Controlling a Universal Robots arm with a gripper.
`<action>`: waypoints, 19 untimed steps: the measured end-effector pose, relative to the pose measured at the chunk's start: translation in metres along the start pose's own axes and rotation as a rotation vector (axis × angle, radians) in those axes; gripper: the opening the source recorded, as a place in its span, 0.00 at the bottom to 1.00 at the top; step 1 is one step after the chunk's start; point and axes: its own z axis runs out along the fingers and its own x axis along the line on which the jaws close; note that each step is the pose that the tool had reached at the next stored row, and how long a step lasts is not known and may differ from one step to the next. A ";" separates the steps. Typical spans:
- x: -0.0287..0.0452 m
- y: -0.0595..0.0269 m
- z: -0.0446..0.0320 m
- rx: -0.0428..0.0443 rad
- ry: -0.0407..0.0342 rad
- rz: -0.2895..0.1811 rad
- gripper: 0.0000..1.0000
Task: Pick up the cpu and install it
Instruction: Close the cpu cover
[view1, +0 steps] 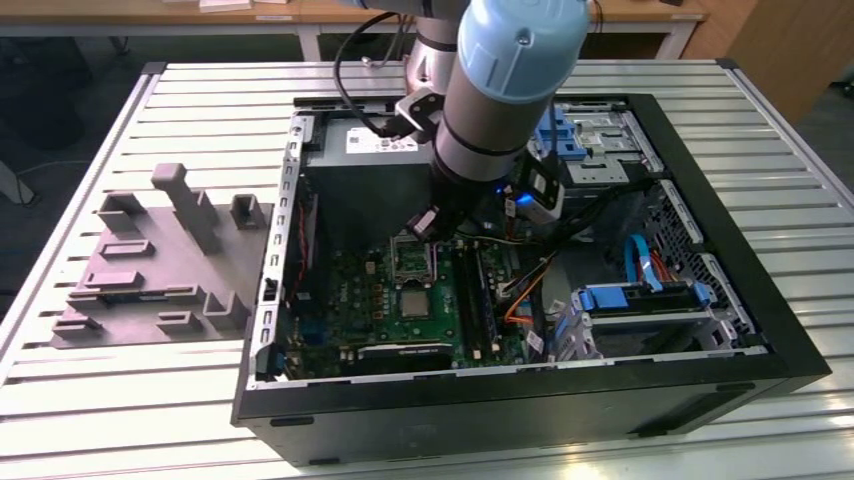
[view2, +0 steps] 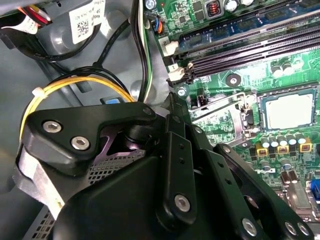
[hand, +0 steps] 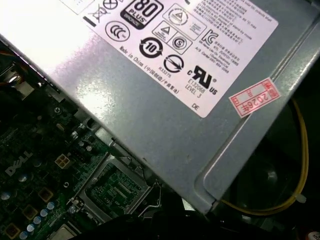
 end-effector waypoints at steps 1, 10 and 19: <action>-0.0001 0.0000 0.0006 0.0000 0.0001 0.000 0.11; -0.0009 0.0004 0.0060 0.0003 0.0007 -0.001 0.11; -0.0020 0.0018 0.0061 0.0191 0.0164 -0.001 0.11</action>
